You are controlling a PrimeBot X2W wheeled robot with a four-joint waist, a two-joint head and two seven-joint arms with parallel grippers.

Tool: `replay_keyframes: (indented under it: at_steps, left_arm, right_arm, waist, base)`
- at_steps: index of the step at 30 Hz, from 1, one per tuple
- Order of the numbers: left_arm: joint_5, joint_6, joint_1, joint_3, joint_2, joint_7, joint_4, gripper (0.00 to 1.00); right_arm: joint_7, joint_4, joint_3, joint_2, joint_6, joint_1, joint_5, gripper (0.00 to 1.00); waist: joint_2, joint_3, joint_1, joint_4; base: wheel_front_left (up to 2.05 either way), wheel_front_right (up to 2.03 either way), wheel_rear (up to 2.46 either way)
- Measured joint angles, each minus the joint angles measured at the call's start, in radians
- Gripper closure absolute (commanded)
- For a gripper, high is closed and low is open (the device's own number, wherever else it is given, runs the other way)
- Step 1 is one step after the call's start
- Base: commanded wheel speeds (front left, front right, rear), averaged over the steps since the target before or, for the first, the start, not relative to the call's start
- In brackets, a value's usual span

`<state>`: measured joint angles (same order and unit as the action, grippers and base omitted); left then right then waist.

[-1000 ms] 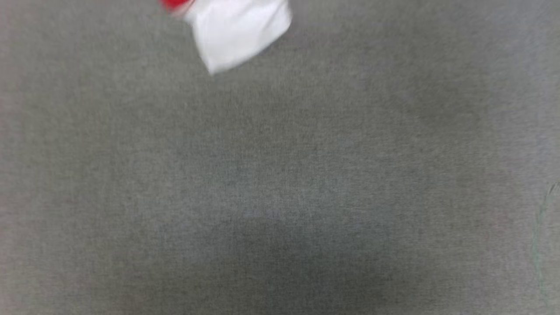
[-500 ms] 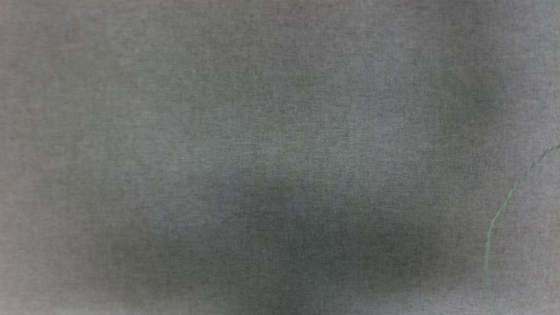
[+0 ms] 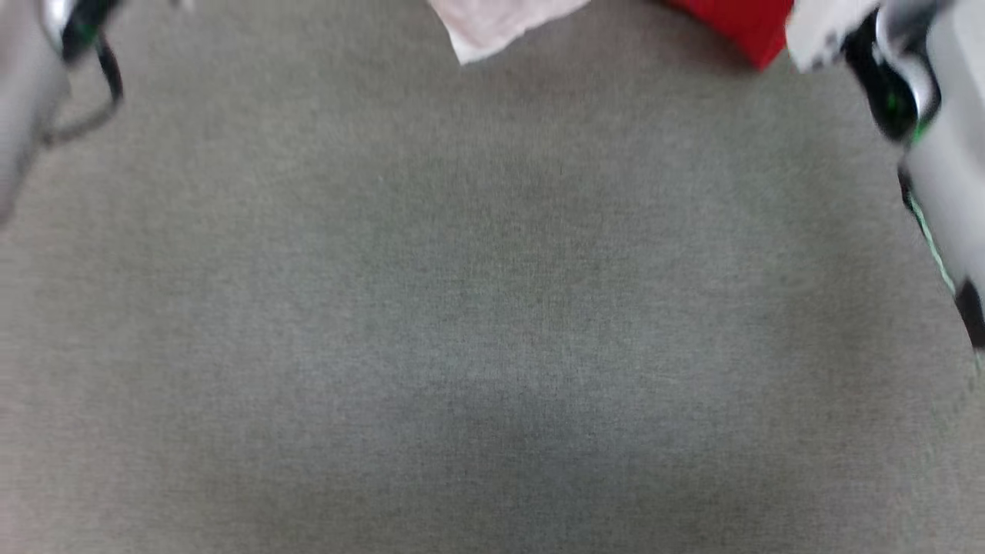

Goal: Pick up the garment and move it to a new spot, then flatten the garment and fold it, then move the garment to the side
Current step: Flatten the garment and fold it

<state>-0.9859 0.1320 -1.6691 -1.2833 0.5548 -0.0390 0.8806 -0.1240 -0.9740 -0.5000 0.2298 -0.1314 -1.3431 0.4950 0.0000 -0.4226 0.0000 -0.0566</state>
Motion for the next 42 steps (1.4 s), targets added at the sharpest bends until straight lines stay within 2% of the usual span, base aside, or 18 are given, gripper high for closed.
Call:
replay_keyframes:
  at_steps: [5, 9, 14, 17, 24, 29, 33, 42]
  left_arm:
    - [-0.018, 0.0, 0.194, -0.001, 0.055, 0.011, -0.111, 1.0]
    - [-0.036, 0.0, 0.331, 0.0, 0.108, 0.011, -0.202, 1.0]
    - [-0.069, -0.001, 0.498, 0.0, 0.165, -0.001, -0.324, 1.0]
    - [-0.076, -0.023, 0.611, -0.001, 0.203, -0.005, -0.407, 1.0]
    - [-0.089, -0.101, 0.818, -0.001, 0.3, 0.004, -0.626, 1.0]
    - [-0.106, -0.178, 0.929, -0.001, 0.353, 0.016, -0.776, 1.0]
    - [-0.113, -0.226, 1.016, -0.001, 0.367, 0.022, -0.865, 1.0]
    - [-0.152, -0.285, 1.16, 0.0, 0.387, 0.012, -0.947, 1.0]
  right_arm:
    - [0.121, 0.19, -0.155, 0.14, 0.0, 0.18, 0.205, 1.0]
    - [0.201, 0.341, -0.219, 0.264, 0.0, 0.324, 0.344, 1.0]
    - [0.264, 0.474, -0.229, 0.393, 0.0, 0.511, 0.438, 1.0]
    - [0.284, 0.536, -0.21, 0.45, 0.0, 0.625, 0.458, 1.0]
    - [0.309, 0.638, -0.11, 0.513, -0.001, 0.881, 0.498, 1.0]
    - [0.328, 0.689, -0.018, 0.521, -0.002, 1.042, 0.497, 1.0]
    - [0.357, 0.723, 0.058, 0.505, -0.002, 1.148, 0.49, 1.0]
    - [0.468, 0.834, 0.207, 0.444, -0.001, 1.347, 0.453, 1.0]
  waist:
    - [0.0, 0.088, 0.0, 0.003]
    - [0.0, 0.157, 0.0, 0.005]
    - [0.0, 0.229, 0.0, 0.011]
    - [0.0, 0.263, 0.0, 0.016]
    - [0.0, 0.3, 0.0, 0.018]
    - [0.0, 0.295, 0.0, 0.012]
    - [0.0, 0.285, 0.0, 0.006]
    - [0.0, 0.257, 0.0, -0.006]
  base:
    - [0.0, 0.0, 0.0]
    - [0.0, 0.0, 0.0]
    - [0.0, 0.0, 0.0]
    - [0.0, 0.0, 0.0]
    - [0.0, 0.0, 0.0]
    - [0.0, 0.0, 0.0]
    - [0.0, 0.0, 0.0]
    - [0.0, 0.0, 0.0]
